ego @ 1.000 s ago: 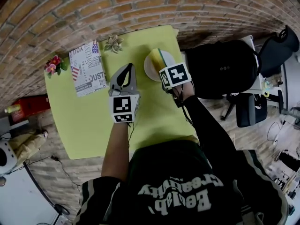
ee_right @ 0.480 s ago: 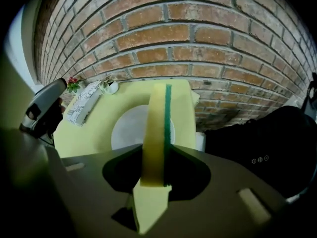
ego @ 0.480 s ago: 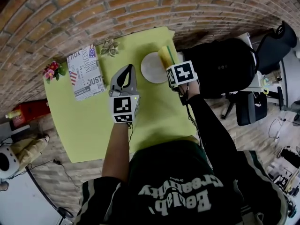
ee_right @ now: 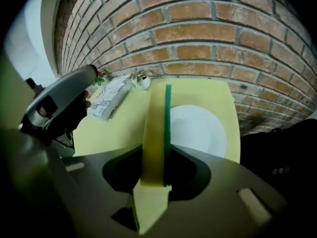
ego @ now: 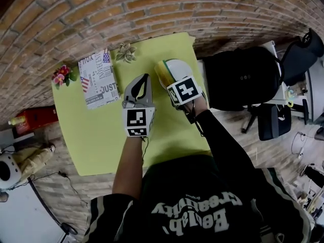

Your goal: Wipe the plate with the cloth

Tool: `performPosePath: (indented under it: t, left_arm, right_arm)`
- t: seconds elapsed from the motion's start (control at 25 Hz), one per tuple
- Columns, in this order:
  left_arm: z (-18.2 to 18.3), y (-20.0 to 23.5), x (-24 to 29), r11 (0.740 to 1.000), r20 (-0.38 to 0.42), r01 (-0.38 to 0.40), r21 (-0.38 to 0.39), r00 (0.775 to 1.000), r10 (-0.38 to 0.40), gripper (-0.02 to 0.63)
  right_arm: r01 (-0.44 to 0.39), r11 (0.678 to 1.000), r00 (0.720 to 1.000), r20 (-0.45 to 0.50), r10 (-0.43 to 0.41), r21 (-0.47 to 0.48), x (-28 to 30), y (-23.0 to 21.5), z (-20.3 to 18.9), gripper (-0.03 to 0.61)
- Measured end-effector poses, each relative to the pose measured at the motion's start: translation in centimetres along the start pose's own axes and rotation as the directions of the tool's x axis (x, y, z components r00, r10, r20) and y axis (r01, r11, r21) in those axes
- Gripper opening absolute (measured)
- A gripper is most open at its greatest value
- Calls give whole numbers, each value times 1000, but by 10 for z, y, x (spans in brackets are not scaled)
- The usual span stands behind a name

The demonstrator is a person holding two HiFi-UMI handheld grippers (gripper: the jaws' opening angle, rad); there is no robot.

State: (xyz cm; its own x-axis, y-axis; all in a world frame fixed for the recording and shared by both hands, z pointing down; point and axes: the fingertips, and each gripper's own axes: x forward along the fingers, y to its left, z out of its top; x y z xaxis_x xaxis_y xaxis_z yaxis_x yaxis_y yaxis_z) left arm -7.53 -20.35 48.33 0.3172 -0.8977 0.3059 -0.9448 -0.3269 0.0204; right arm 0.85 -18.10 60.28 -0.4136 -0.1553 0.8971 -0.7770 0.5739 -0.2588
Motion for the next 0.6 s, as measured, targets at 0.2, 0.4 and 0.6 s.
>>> performPosePath:
  t: [0.2,0.4,0.6]
  left_arm:
    - [-1,3,0,1000,1,2,-3,1000,-2,3]
    - [-3,4,1,1000,1,6,-12,1000,-6,3]
    - [-4,1,1,1000,1,19,-10,1000,-19,3]
  right_arm:
    - [11,1000,1000,-24,-11,-10,5,-2,-2,138]
    - [95,994,995,-30,-94,51,-5,-37,-8,138]
    - [147,984,989,-29,-144,103,-16,-64,-16,138]
